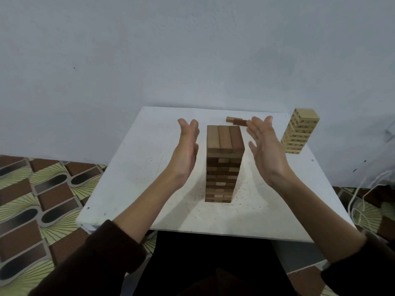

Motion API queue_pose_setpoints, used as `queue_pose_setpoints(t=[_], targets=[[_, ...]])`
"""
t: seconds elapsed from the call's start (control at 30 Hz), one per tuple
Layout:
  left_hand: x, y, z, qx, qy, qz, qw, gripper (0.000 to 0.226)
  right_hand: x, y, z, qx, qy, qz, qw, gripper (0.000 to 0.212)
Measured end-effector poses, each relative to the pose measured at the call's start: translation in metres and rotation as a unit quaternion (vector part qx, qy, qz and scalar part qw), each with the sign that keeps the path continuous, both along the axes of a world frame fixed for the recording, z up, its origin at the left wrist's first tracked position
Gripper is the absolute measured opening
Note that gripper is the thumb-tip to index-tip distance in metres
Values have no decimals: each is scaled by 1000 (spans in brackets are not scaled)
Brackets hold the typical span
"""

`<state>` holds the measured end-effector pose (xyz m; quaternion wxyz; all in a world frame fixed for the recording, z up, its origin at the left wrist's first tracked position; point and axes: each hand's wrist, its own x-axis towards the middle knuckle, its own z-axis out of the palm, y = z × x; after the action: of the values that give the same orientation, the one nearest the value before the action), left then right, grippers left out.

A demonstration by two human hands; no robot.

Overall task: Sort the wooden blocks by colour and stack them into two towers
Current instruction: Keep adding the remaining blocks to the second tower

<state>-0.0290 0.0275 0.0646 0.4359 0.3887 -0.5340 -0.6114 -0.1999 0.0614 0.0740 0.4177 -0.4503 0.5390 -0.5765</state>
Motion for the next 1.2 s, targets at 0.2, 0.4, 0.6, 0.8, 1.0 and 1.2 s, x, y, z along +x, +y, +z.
queue_pose_setpoints(t=[0.2,0.4,0.6,0.8,1.0,1.2], targets=[[18,-35,-19,9,0,74,997,65,-30,-38,-26,56,105,-93,989,37],[14,-94,-52,-77,-172,75,979,24,-58,-105,-52,126,207,-117,963,35],[-15,-161,-74,-129,-315,-5,940,25,-94,-182,-91,160,393,-81,902,38],[-41,-207,-91,-161,-366,-52,915,31,-102,-229,-108,216,497,-35,840,53],[-57,-234,-106,-243,-388,-91,885,38,-85,-251,-125,139,568,50,810,48],[-66,-238,-124,-314,-378,-85,867,44,-47,-238,-131,-43,423,130,896,31]])
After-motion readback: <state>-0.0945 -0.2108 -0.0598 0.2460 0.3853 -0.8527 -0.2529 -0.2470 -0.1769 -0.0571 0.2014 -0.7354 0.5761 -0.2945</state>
